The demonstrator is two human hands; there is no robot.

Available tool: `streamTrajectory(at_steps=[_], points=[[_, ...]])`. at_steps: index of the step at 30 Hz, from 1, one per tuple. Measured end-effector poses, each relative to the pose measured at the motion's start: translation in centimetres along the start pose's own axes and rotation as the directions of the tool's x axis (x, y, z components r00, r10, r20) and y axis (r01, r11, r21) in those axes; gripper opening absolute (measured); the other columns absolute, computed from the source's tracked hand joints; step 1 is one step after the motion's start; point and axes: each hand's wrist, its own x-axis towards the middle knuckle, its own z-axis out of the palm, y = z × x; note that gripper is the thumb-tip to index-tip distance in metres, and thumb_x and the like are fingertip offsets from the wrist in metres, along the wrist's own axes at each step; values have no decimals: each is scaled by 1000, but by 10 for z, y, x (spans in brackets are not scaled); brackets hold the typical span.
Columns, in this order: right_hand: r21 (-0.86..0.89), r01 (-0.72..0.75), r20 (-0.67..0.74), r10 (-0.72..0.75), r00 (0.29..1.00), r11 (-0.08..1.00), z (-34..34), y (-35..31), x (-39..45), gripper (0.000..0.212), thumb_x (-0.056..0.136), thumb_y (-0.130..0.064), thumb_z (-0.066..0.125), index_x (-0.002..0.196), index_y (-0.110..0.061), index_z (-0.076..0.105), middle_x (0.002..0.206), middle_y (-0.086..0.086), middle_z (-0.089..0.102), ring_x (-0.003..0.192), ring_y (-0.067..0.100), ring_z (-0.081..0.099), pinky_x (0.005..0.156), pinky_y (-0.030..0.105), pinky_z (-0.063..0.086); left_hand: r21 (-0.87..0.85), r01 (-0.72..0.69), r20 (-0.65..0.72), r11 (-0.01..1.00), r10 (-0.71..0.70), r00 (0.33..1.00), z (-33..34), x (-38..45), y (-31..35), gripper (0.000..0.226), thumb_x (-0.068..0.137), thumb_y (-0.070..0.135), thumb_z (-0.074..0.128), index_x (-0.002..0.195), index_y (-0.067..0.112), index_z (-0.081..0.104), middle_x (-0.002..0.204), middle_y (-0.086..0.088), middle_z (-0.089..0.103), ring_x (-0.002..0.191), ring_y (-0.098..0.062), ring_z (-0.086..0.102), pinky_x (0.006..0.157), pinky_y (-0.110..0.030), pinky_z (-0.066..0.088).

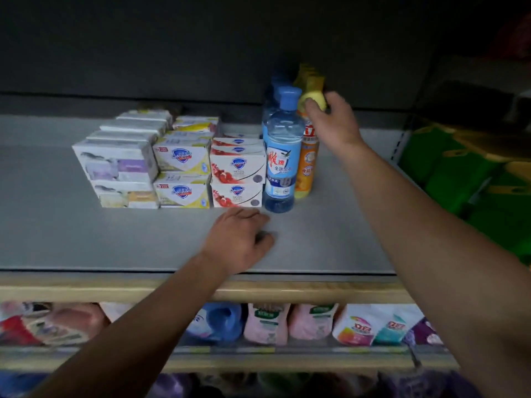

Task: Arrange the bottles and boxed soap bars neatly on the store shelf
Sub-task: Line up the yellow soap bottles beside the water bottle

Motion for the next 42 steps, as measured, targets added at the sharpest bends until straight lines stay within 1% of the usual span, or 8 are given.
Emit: streamTrajectory(at_steps=[11,17,22,27,30,33,39,42], points=[[27,26,-143,-22,989,999,-15,-1,-38,50,85,-39,72,126,-23,47,106,-10,58,89,-1,58,72,17,47,45,15,7,999,-15,1000,7,5,-3,62,80,57,29,120,22,61,126,2,61,124,-22,49,107,-37,35],[-47,123,-188,-129,974,991,-29,-7,-85,26,85,-33,73,103,-29,55,86,-18,60,77,-16,57,62,3,41,14,47,19,999,-47,999,3,4,0,62,79,57,31,119,21,63,125,0,62,121,-26,49,106,-38,37],[9,213,-228,-206,952,977,-51,-35,-137,34,82,-32,72,112,-20,61,90,-12,66,83,1,63,76,25,54,24,59,26,998,-60,998,0,3,3,54,84,54,36,117,21,64,120,-4,66,114,-29,53,99,-35,42],[107,241,-255,-207,944,965,-74,-71,-182,28,83,-34,70,106,-20,63,92,-4,69,86,7,67,70,22,54,-203,15,-79,979,-31,996,-18,-11,11,34,91,34,54,120,23,66,111,-8,70,101,-26,63,79,-28,46],[137,193,-254,-154,955,972,-85,-81,-198,14,88,-32,68,95,-21,63,87,-5,70,82,4,69,66,20,54,-629,-78,-194,773,-59,979,-35,-31,31,23,96,19,56,115,18,68,110,-4,71,96,-14,64,85,-26,49],[231,96,-172,-56,983,968,-85,-89,-207,15,90,-36,67,93,-22,66,86,-5,73,82,7,71,70,29,60,-887,-99,-99,451,22,995,-58,-57,58,27,97,31,53,119,21,65,113,2,69,104,-13,65,92,-36,53],[281,-75,-39,90,995,957,-77,-98,-214,31,88,-53,63,96,-24,68,84,-9,75,78,7,73,67,32,60,-928,22,26,372,6,1000,-84,-104,101,45,75,57,71,112,38,55,108,8,68,94,-8,68,78,-30,56],[337,-200,80,184,980,920,-75,-94,-213,38,89,-56,61,105,-22,67,86,-4,76,81,12,74,71,35,60,-977,207,206,40,-43,978,-88,-116,107,49,69,48,71,110,24,61,94,-7,73,72,-22,71,58,-33,57]])
